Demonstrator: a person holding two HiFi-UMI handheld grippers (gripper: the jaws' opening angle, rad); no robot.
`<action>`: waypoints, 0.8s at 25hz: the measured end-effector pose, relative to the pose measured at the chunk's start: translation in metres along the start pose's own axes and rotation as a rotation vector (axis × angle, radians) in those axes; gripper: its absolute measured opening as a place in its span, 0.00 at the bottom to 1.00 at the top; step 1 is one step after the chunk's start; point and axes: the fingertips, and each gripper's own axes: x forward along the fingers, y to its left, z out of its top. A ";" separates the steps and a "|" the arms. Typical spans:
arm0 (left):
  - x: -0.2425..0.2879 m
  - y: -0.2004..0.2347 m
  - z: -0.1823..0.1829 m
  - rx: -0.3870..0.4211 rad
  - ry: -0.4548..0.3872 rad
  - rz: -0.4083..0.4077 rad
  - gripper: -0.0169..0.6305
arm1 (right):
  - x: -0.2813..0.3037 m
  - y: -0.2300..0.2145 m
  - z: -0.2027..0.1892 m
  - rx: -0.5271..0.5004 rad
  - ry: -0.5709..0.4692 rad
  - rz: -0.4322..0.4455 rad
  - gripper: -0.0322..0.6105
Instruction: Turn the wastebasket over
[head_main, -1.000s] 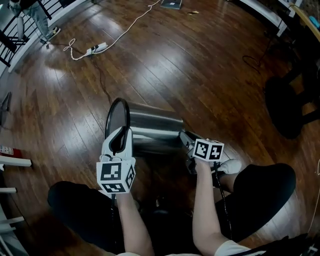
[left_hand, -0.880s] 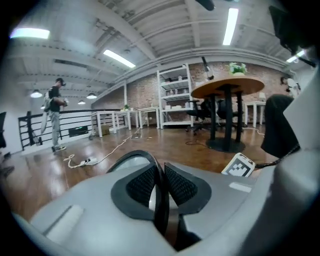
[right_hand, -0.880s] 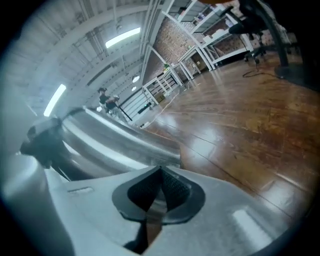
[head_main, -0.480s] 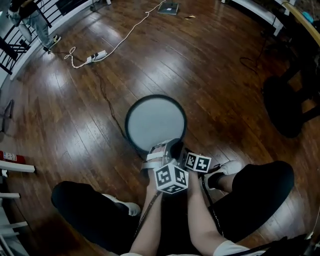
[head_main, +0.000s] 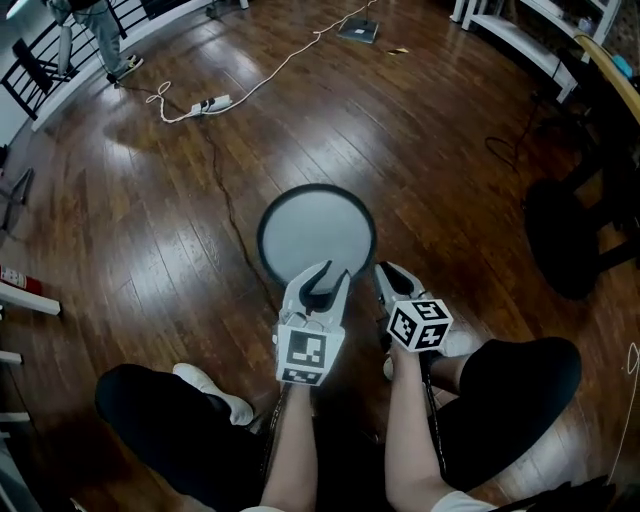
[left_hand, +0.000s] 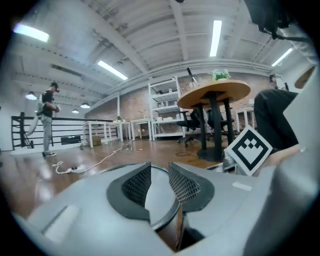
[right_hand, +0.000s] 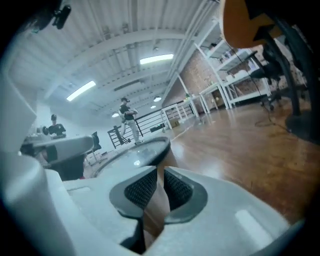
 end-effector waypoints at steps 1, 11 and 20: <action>-0.013 0.010 0.006 -0.019 -0.024 0.045 0.20 | -0.007 0.009 0.016 -0.046 -0.022 0.017 0.09; -0.131 0.018 0.064 -0.210 -0.259 0.229 0.05 | -0.114 0.123 0.070 -0.296 -0.165 0.197 0.04; -0.210 -0.064 0.085 -0.136 -0.280 0.221 0.05 | -0.224 0.175 0.058 -0.390 -0.193 0.264 0.04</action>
